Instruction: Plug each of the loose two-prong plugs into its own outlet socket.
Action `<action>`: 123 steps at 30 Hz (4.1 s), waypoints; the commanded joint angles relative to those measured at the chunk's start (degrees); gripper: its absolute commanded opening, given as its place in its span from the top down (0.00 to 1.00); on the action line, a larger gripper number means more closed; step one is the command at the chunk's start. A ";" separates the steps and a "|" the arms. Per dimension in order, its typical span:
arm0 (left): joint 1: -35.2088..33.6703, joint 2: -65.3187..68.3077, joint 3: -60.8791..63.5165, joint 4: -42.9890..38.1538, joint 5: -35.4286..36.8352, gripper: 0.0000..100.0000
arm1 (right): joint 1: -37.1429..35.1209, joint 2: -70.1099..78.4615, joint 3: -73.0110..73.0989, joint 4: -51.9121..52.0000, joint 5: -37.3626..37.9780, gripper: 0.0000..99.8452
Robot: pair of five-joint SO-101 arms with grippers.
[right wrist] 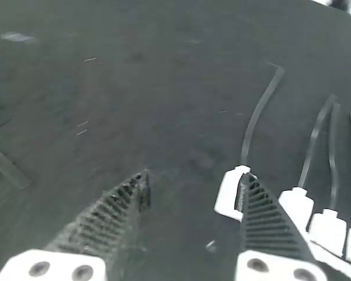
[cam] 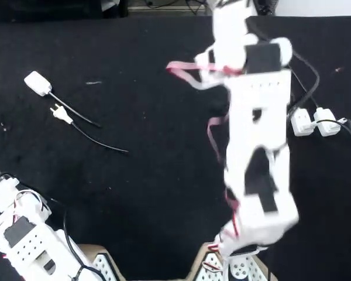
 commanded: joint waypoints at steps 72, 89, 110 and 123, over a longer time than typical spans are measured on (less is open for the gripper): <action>24.13 135.47 -168.84 28.13 11.25 0.83 | -32.79 -55.69 121.27 -82.99 -4.13 0.78; 26.15 153.49 -180.09 14.95 18.02 0.70 | -32.79 -55.69 120.75 -82.64 -4.22 0.78; 20.26 152.70 -178.68 20.22 18.02 0.97 | -32.79 -55.69 120.75 -82.64 -4.13 0.78; 25.27 136.26 -185.54 45.98 0.44 0.97 | -32.79 -55.69 120.75 -82.73 -4.13 0.78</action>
